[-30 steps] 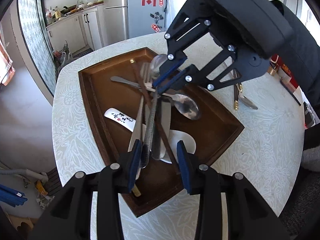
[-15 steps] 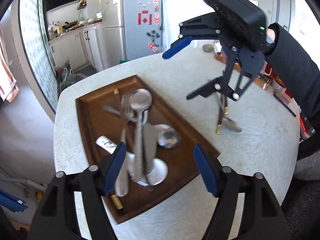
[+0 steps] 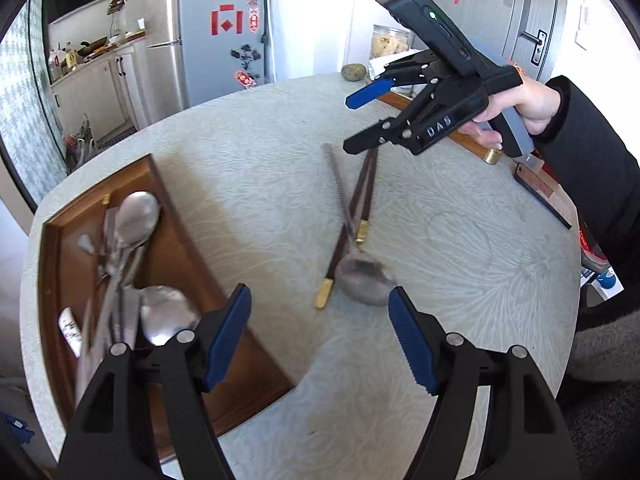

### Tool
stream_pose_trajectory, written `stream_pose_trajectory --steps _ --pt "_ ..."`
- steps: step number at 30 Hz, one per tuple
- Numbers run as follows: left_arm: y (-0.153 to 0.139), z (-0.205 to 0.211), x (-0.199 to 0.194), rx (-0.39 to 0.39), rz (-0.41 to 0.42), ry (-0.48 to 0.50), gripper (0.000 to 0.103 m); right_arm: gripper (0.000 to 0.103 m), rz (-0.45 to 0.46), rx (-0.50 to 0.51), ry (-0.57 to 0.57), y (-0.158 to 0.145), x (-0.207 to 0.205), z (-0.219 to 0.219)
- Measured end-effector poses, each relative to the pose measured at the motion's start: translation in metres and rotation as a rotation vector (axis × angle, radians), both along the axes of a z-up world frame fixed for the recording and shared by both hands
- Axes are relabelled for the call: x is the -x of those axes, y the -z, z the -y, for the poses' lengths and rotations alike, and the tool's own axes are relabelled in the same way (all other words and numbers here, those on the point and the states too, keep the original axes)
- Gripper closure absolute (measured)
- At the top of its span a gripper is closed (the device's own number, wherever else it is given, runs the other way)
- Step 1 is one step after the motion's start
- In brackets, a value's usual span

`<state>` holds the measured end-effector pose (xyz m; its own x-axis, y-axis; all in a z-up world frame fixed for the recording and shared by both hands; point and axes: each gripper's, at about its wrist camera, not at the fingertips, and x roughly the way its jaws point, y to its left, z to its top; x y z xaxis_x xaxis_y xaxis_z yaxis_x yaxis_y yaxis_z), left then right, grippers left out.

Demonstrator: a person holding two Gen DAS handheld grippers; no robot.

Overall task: Organize utensils
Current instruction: 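Move the right tool over the remaining large spoon and chopsticks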

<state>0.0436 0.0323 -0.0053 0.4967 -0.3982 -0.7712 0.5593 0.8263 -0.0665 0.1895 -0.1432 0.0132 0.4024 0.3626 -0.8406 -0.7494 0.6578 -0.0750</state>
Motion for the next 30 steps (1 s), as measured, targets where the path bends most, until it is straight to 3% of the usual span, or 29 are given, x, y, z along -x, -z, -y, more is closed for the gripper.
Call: stream_pose_trajectory --steps 3,11,17,20,24,30 --pt "0.008 0.017 -0.005 -0.006 -0.022 0.019 0.029 0.023 -0.059 -0.077 0.029 0.006 -0.004 0.013" --pt "0.021 0.035 -0.013 -0.036 -0.071 0.014 0.029 0.023 -0.132 -0.144 0.006 0.015 -0.004 0.004" --pt "0.021 0.042 -0.01 -0.045 -0.068 0.027 0.029 0.026 -0.231 -0.22 0.093 0.019 -0.009 0.009" --pt "0.024 0.046 -0.006 -0.046 -0.069 0.042 0.029 0.034 -0.185 -0.162 0.114 0.021 -0.003 0.004" --pt "0.028 0.049 -0.001 -0.086 -0.045 0.024 0.029 0.036 -0.146 -0.129 0.134 0.023 0.003 -0.001" --pt "0.03 0.047 -0.004 -0.069 -0.047 -0.002 0.029 0.036 -0.147 -0.138 0.176 0.023 0.003 -0.009"
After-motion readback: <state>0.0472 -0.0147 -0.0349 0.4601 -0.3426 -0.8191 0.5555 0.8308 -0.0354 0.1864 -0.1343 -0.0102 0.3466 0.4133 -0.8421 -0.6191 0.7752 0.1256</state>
